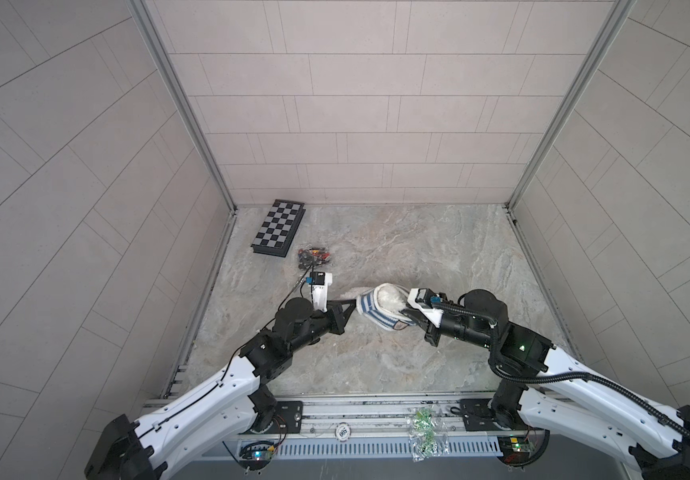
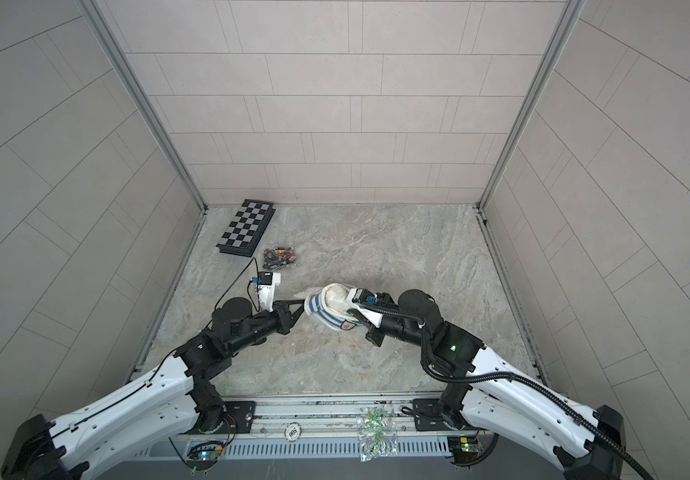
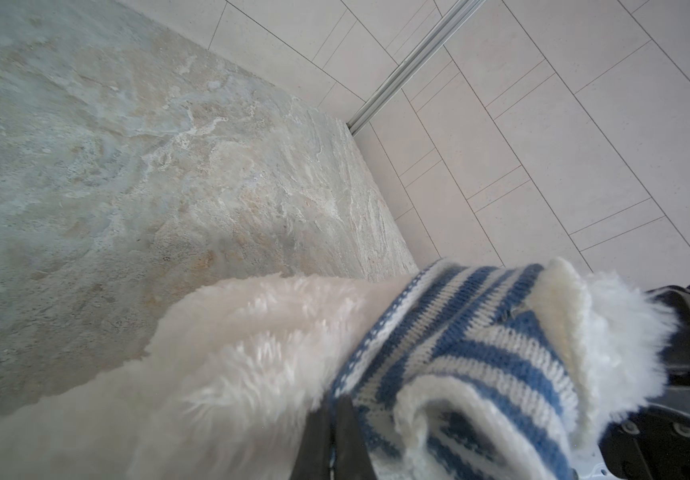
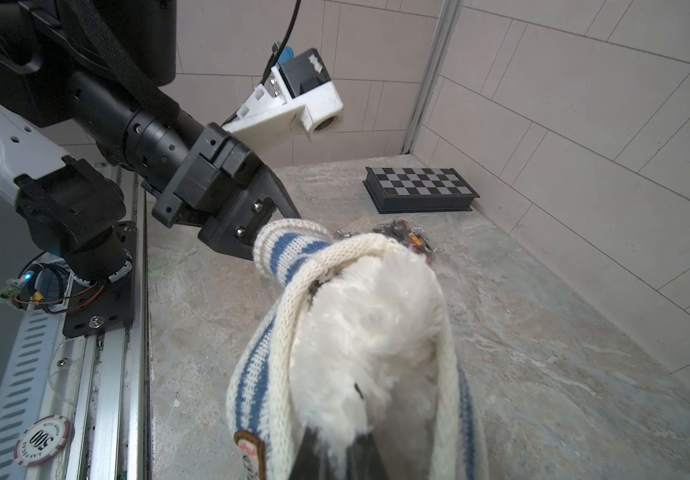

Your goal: Dress the teddy bear

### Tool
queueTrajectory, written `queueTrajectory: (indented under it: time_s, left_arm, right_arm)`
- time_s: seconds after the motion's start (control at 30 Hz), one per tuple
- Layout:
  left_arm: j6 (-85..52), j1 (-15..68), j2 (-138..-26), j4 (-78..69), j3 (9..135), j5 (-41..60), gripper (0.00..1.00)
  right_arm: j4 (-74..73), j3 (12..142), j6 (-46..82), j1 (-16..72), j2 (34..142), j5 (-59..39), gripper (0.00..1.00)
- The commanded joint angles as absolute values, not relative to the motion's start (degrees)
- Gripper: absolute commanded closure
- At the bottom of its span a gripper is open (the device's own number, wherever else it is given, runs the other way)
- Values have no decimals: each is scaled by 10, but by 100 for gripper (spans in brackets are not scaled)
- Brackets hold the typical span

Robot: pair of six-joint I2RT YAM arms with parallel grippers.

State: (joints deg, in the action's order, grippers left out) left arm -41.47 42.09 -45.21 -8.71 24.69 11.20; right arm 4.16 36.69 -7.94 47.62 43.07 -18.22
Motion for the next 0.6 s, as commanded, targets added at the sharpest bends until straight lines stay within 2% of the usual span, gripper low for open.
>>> queueTrajectory:
  time_s: [0.0, 0.13, 0.3, 0.57]
  left_arm:
    - [-383, 415, -457, -18, 254, 65, 100]
    - [-367, 417, -456, -51, 259, 90, 99]
    - [-346, 439, -429, -87, 273, 92, 81]
    - [-339, 466, -344, -146, 227, 76, 54]
  right_arm:
    - [-52, 379, -83, 480, 396, -194, 100]
    - [-50, 401, -19, 482, 428, -148, 100]
    - [14, 483, 111, 484, 492, -58, 100]
    - [33, 514, 264, 489, 519, 22, 100]
